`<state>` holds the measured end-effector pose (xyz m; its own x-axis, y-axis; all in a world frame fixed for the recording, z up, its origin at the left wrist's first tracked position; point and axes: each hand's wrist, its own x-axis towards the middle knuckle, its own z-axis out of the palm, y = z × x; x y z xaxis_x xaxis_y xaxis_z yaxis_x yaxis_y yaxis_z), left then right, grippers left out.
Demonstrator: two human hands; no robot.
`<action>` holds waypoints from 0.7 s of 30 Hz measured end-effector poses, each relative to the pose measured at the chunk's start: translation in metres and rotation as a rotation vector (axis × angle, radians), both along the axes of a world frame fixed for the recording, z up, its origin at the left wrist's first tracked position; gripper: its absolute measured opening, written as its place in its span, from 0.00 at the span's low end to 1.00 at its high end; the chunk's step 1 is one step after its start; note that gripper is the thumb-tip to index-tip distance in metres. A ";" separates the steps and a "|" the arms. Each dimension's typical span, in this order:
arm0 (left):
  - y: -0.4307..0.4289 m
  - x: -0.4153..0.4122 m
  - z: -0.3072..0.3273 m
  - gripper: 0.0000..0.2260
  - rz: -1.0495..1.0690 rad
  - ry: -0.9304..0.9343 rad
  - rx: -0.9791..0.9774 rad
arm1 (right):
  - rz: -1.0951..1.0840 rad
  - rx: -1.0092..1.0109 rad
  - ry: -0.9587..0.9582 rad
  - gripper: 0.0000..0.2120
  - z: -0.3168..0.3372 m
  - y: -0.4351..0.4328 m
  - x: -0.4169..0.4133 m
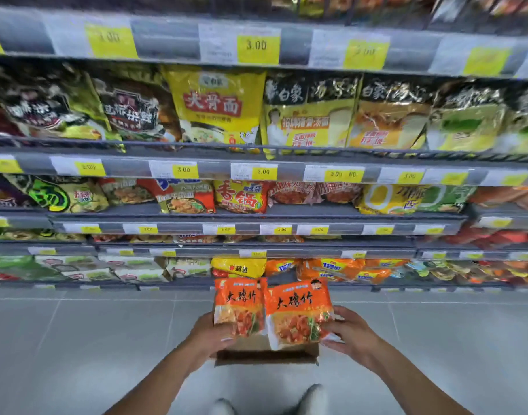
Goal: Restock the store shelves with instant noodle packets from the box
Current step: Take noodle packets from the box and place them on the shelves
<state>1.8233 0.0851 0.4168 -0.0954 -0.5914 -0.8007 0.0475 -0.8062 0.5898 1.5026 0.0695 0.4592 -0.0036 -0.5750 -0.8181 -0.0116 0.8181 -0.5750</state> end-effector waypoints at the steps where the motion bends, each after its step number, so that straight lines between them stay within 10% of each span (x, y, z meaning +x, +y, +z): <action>1: -0.001 0.003 0.020 0.24 -0.023 0.012 -0.014 | -0.002 -0.010 -0.010 0.17 0.019 0.003 -0.001; 14: 0.005 0.004 0.166 0.17 0.091 0.201 -0.178 | -0.128 -0.263 -0.197 0.14 0.155 0.030 0.014; 21: -0.014 0.006 0.227 0.14 0.050 0.255 -0.283 | -0.073 -0.562 0.146 0.08 0.207 0.039 0.022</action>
